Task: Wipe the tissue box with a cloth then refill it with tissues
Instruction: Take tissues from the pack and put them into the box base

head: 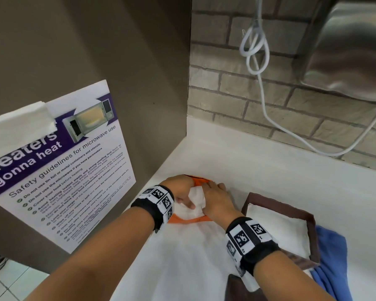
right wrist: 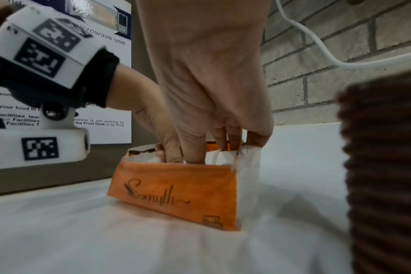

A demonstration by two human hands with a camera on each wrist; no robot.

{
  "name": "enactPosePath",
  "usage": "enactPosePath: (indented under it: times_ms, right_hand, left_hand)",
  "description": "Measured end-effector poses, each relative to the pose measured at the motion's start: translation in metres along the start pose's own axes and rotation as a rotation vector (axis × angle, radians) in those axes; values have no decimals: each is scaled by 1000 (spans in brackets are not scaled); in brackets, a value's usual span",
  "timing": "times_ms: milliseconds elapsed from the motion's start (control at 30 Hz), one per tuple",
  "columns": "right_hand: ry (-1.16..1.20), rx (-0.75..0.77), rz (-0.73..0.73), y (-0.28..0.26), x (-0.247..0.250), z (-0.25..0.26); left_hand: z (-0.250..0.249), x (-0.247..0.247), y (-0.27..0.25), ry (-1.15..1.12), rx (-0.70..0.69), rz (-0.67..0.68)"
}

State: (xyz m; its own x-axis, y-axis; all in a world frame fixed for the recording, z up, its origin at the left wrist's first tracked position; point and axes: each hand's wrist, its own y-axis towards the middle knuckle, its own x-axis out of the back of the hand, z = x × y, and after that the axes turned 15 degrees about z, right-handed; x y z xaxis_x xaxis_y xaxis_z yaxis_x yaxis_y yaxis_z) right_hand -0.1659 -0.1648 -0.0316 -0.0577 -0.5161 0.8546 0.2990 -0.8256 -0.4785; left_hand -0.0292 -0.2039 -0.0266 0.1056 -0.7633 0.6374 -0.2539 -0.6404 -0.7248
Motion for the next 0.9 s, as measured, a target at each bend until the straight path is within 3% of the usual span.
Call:
enactPosePath:
  times_ms: [133,400,600,733,900]
  right_hand:
    - [13,0,14,1,1,2]
    - [35,59,120,-7,4,5]
    - [66,25,-70,-4,0,2]
    - [34,4,-112,0,-3,1]
    - [-55,-85,-89,2,-5,1]
  left_hand:
    - [-5,-1,0,74,56,6]
    - [-1,-7,-5,104,-2,-18]
    - [4,-12,-16,34,-79,-93]
    - [3,-18,-22,47,-49,-163]
    - [1,-27,-20,220,4,-332]
